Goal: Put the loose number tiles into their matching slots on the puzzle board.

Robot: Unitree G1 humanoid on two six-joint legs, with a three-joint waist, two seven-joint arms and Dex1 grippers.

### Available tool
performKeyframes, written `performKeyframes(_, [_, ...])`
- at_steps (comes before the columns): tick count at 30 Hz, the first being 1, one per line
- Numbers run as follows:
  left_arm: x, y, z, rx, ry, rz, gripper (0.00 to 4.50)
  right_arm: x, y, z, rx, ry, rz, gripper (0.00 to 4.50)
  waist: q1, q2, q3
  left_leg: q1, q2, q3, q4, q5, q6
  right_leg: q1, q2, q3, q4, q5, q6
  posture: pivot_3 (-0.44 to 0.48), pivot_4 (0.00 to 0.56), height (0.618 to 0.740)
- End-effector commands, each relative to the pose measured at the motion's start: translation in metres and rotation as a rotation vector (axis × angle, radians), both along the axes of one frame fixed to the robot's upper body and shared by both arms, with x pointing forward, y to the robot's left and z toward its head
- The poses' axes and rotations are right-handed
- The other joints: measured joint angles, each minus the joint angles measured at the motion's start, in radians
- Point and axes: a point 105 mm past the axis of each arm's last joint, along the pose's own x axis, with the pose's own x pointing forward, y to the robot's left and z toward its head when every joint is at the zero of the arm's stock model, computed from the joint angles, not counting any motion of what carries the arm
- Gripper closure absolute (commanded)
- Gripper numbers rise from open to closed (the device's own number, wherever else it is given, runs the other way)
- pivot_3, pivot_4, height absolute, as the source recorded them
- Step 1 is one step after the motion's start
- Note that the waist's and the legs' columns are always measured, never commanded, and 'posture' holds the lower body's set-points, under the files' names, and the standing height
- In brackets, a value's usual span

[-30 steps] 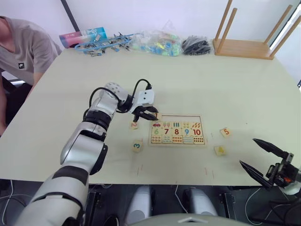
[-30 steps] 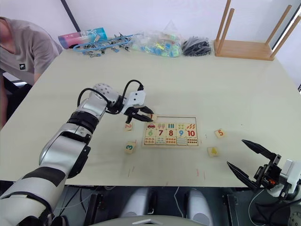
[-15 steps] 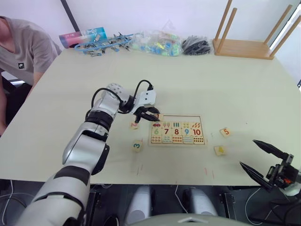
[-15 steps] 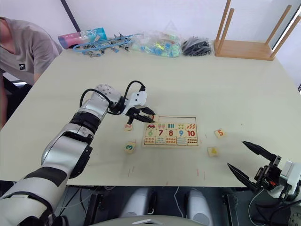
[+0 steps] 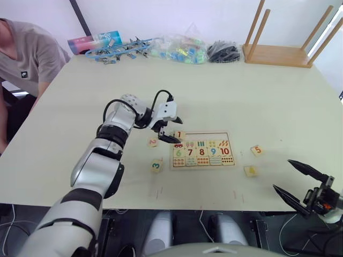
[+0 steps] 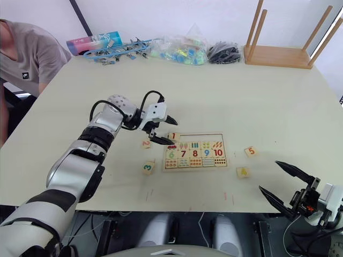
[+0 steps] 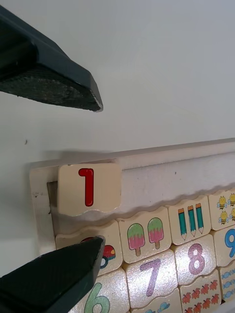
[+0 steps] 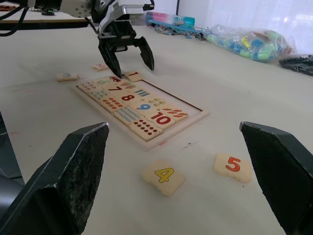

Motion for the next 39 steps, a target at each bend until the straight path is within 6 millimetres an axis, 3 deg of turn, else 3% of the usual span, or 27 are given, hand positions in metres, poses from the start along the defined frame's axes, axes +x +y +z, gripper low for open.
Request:
performKeyframes(1, [0.006, -0.005, 0.029, -0.094, -0.037, 0.004, 0.07, 0.0, -0.001, 0.003, -0.015, -0.024, -0.001, 0.0, 0.0, 0.0, 0.0, 0.0, 0.0, 0.0, 0.0, 0.0, 0.0, 0.0, 0.0, 0.0, 0.0, 0.0, 0.0, 0.0, 0.15, 0.74])
performKeyframes(4, [0.011, -0.008, 0.034, -0.131, -0.053, 0.031, 0.07, 0.0, -0.001, 0.003, -0.018, -0.024, -0.002, 0.0, 0.0, 0.0, 0.0, 0.0, 0.0, 0.0, 0.0, 0.0, 0.0, 0.0, 0.0, 0.0, 0.0, 0.0, 0.0, 0.0, 0.15, 0.74])
performKeyframes(7, [0.015, -0.009, 0.032, -0.148, -0.066, 0.054, 0.8, 0.0, -0.001, 0.002, -0.019, -0.026, -0.003, 0.0, -0.001, 0.0, 0.0, 0.0, 0.0, 0.0, 0.0, 0.0, 0.0, 0.0, 0.0, 0.0, 0.0, 0.0, 0.0, 0.0, 0.15, 0.74])
performKeyframes(15, [0.023, -0.021, 0.025, -0.173, -0.139, 0.081, 4.44, 0.001, -0.002, 0.002, -0.021, -0.029, -0.007, 0.0, 0.001, 0.0, 0.0, 0.0, 0.0, 0.0, 0.0, 0.0, 0.0, 0.0, 0.0, 0.0, 0.0, 0.0, 0.0, 0.0, 0.15, 0.74])
performKeyframes(23, [0.019, -0.027, 0.018, -0.149, -0.129, 0.03, 4.44, 0.003, -0.001, 0.003, -0.022, -0.034, -0.002, 0.0, -0.001, 0.0, 0.0, 0.0, 0.0, 0.0, 0.0, 0.0, 0.0, 0.0, 0.0, 0.0, 0.0, 0.0, 0.0, 0.0, 0.15, 0.74])
performKeyframes(39, [0.014, -0.014, 0.008, -0.119, -0.109, 0.019, 4.44, 0.003, 0.0, 0.002, -0.025, -0.037, -0.004, 0.0, 0.0, 0.0, 0.0, 0.0, -0.001, 0.0, 0.0, 0.0, 0.0, 0.0, 0.0, 0.0, 0.001, 0.0, 0.0, 0.0, 0.15, 0.74])
